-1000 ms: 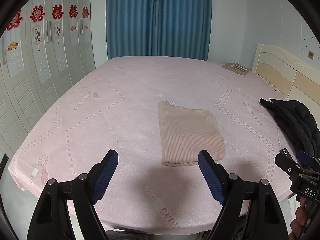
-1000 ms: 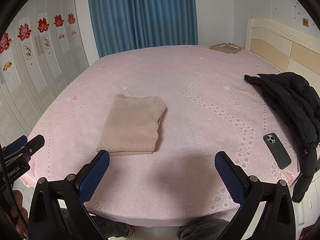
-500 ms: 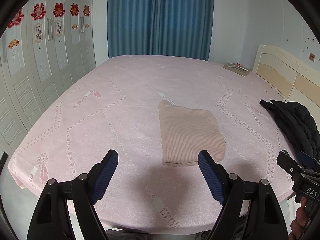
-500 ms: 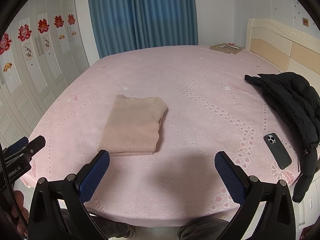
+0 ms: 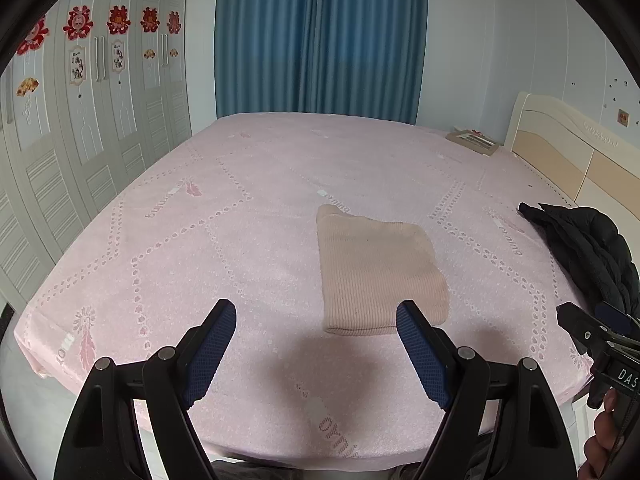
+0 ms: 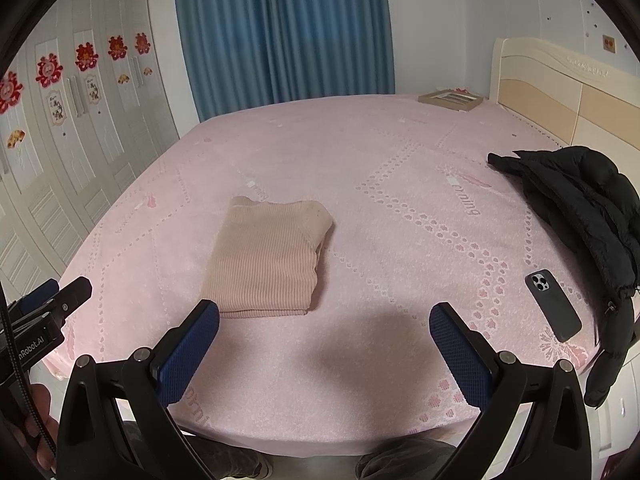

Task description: Fold small clothes

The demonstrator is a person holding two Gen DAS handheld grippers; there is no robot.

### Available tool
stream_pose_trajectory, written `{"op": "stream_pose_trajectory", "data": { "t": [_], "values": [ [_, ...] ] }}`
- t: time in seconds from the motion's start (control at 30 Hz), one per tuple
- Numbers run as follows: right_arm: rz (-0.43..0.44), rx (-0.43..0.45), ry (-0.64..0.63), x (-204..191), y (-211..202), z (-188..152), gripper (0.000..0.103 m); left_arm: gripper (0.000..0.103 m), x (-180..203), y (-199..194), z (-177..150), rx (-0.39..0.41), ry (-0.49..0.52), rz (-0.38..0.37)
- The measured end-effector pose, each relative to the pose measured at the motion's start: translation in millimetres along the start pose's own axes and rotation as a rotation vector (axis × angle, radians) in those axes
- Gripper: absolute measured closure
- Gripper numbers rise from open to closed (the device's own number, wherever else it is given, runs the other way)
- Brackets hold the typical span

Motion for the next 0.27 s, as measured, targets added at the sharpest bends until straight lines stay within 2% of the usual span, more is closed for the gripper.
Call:
{"op": "stream_pose_trajectory", "data": {
  "t": [0.27],
  "values": [
    [0.020,0.006,0.001,-1.9,-0.3,6.9,0.000,0.022,3.4,3.5,6.1,0.009,0.004,-0.017]
  ]
}}
Point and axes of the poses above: each gripper's, at about its wrist camera, not at the fingertips, and y roughly the way its jaws point, x to its right, z to its top, the point moved 9 cm from there along y, roughly the way its jaws point, and after that the axes turned 14 degrees about -y, right-handed, at the moved point
